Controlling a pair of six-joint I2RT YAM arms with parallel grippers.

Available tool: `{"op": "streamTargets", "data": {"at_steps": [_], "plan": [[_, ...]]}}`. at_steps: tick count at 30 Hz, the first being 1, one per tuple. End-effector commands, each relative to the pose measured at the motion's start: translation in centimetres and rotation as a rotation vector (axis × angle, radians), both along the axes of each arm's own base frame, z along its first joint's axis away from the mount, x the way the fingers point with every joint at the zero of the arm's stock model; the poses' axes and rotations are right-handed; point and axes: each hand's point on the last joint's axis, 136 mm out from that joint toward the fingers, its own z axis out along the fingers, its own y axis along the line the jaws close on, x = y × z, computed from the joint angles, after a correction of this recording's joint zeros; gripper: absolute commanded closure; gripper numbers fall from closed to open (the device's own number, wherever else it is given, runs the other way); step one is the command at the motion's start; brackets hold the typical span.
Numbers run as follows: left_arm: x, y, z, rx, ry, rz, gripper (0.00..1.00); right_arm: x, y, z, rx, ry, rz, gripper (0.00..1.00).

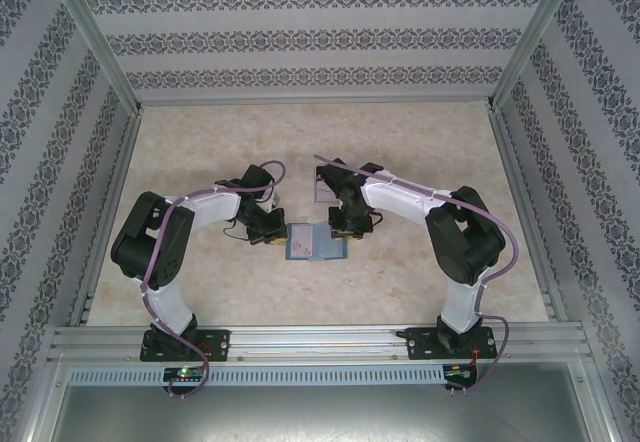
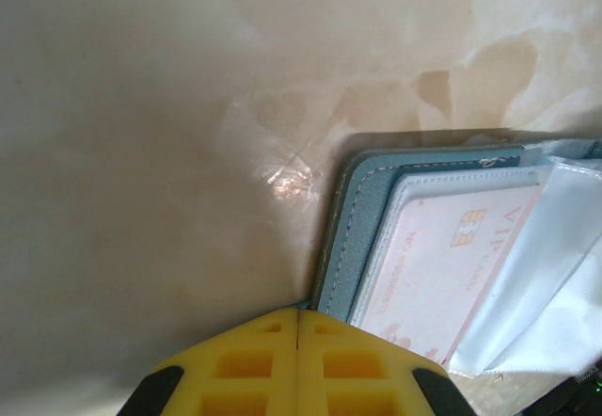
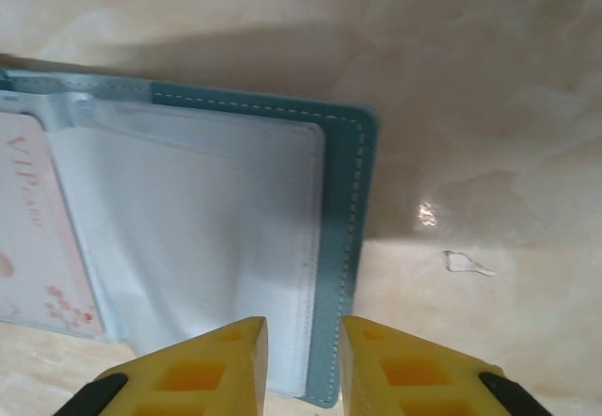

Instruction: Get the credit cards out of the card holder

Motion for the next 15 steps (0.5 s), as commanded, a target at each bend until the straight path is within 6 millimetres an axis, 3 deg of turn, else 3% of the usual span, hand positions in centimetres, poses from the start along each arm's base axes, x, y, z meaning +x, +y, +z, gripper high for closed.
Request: {"op": "streamTargets", "data": {"at_steps": [1, 10, 15], "plan": [[-0.8, 0.9, -0.8, 0.055, 0.048, -0.009, 0.99, 0.0, -1.4, 1.1, -0.068, -0.031, 0.011, 0.72], [0.2, 0.5, 1.8, 0.036, 0.001, -0.002, 0.98, 0.8, 1.8, 3.9, 0.064, -0.094, 0.032, 0.7], [0.6, -0.8, 3.2, 0.006, -0.023, -0.009, 0.98, 1.1, 4.2, 5.0, 0.13, -0.112, 0.051, 0.71]]}}
